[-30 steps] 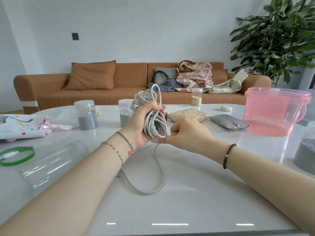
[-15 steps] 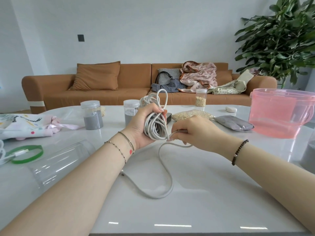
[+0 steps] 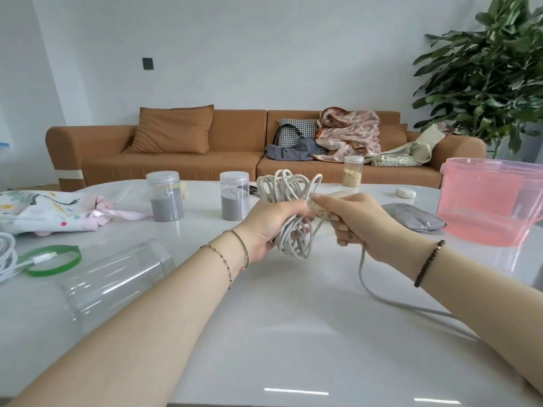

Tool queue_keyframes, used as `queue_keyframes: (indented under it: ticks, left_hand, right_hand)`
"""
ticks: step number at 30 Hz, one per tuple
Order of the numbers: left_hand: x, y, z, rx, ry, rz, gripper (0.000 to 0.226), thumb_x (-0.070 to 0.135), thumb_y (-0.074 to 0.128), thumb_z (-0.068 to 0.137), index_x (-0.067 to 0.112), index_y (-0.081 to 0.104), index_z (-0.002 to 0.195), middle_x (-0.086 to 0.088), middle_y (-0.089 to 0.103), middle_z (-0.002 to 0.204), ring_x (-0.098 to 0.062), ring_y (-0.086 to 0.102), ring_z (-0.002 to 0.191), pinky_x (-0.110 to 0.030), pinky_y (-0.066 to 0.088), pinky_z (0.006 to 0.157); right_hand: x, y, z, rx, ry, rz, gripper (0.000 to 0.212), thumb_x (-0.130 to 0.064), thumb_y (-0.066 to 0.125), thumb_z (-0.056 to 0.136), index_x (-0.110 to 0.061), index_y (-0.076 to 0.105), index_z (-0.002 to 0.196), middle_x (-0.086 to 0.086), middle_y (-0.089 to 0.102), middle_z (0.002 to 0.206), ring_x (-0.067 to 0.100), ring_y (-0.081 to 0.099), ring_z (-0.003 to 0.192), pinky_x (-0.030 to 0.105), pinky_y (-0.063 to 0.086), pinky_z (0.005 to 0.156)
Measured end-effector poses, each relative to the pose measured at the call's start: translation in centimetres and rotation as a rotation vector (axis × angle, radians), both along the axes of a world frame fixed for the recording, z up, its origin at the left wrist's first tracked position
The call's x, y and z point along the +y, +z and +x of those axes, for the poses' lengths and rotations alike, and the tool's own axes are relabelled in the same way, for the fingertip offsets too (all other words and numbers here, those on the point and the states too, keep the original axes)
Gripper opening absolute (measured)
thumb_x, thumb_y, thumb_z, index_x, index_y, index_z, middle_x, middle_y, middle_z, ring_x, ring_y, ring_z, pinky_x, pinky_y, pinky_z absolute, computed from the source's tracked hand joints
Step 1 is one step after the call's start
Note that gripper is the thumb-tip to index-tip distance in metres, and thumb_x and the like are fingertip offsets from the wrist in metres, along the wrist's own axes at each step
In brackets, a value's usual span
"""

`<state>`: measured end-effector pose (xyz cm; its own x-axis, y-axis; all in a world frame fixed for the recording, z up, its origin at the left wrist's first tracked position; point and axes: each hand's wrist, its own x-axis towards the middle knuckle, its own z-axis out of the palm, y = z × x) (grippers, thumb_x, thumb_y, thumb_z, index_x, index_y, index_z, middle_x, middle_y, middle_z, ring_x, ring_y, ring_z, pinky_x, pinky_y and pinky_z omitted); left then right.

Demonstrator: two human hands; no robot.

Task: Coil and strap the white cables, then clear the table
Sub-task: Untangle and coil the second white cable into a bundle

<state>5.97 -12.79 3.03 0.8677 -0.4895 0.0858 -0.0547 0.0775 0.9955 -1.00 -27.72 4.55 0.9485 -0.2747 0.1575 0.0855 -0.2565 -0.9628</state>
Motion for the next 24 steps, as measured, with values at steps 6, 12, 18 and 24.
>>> queue_keyframes:
  ticks: [6, 12, 18, 24]
  left_hand:
    - [0.7, -0.6, 0.8, -0.091, 0.105, 0.093, 0.01, 0.003, 0.072, 0.077, 0.002, 0.072, 0.088, -0.016, 0.073, 0.079, -0.027, 0.07, 0.069, -0.035, 0.058, 0.067]
    - [0.9, -0.2, 0.3, 0.003, -0.133, 0.021, 0.024, 0.003, 0.065, 0.089, 0.001, 0.069, 0.112, -0.018, 0.073, 0.113, -0.031, 0.071, 0.104, -0.05, 0.052, 0.099]
    - [1.3, -0.3, -0.3, 0.066, -0.335, -0.014, 0.012, 0.01, 0.058, 0.094, 0.007, 0.068, 0.1, -0.009, 0.074, 0.095, -0.02, 0.074, 0.083, -0.036, 0.06, 0.081]
    - [1.4, 0.1, -0.9, 0.129, -0.481, -0.109, 0.016, 0.02, 0.062, 0.084, 0.019, 0.074, 0.074, -0.002, 0.066, 0.078, -0.015, 0.063, 0.073, -0.028, 0.053, 0.074]
  right_hand:
    - [-0.2, -0.1, 0.0, 0.051, 0.153, 0.117, 0.03, -0.029, 0.061, 0.097, -0.001, 0.072, 0.096, -0.001, 0.039, 0.053, 0.009, 0.019, 0.041, 0.019, 0.018, 0.035]
    - [0.3, -0.5, -0.2, -0.364, -0.006, -0.417, 0.029, -0.023, 0.058, 0.1, -0.008, 0.072, 0.081, -0.004, 0.048, 0.046, 0.007, 0.038, 0.04, 0.014, 0.03, 0.046]
    - [0.3, -0.7, 0.1, -0.508, -0.023, -0.433, 0.021, -0.018, 0.062, 0.098, -0.023, 0.07, 0.079, -0.003, 0.055, 0.049, 0.008, 0.05, 0.052, 0.017, 0.041, 0.061]
    - [0.8, 0.1, -0.8, -0.647, -0.081, -0.28, 0.009, -0.018, 0.072, 0.089, -0.02, 0.075, 0.081, -0.013, 0.054, 0.048, 0.012, 0.041, 0.041, 0.019, 0.037, 0.048]
